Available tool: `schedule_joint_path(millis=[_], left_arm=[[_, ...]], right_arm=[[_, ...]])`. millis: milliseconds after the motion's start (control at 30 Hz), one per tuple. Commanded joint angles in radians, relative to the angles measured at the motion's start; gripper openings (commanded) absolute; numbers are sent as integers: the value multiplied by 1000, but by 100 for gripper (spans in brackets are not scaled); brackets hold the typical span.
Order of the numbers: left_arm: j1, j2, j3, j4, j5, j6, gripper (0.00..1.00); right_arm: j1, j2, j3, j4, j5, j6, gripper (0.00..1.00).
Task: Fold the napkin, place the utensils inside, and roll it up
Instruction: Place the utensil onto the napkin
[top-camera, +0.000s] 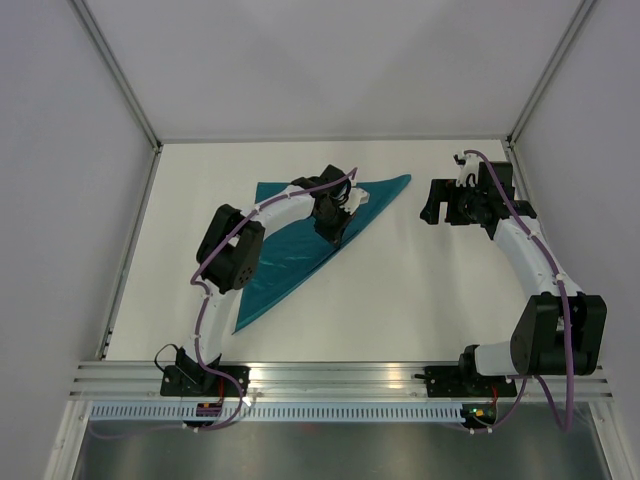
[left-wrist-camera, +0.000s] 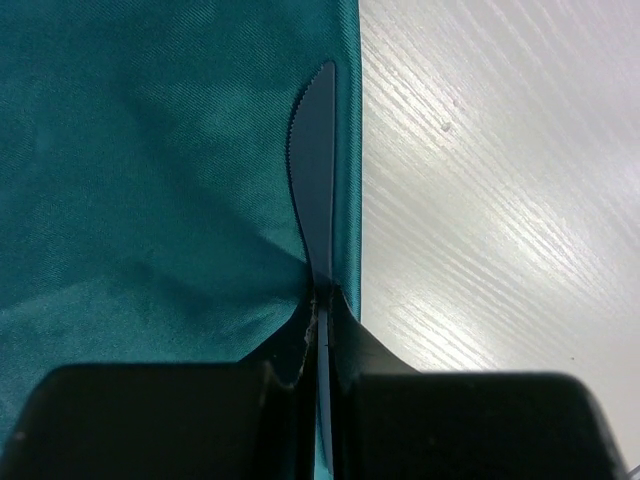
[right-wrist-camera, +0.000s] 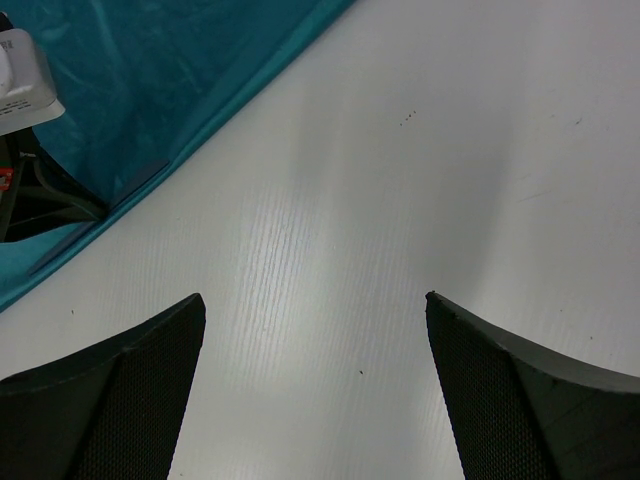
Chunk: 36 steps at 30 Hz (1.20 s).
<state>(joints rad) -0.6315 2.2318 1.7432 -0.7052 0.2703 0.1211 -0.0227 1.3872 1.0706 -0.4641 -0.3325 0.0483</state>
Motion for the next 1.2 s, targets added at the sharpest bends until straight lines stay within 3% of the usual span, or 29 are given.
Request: schedule_joint_path(millis=[0, 267, 400, 1167], left_arm=[[-5, -3, -34, 32, 21, -34, 2], [-7, -4, -48, 39, 24, -37, 2], [-7, -11, -48, 41, 23, -38, 11], [-5, -118, 15, 19, -19, -15, 35]], right_arm=[[-2, 4, 31, 5, 24, 2, 95], [-3, 6, 31, 4, 29, 2, 95], [-3, 6, 29, 4, 29, 2, 95], [-3, 6, 28, 2, 9, 10, 96]])
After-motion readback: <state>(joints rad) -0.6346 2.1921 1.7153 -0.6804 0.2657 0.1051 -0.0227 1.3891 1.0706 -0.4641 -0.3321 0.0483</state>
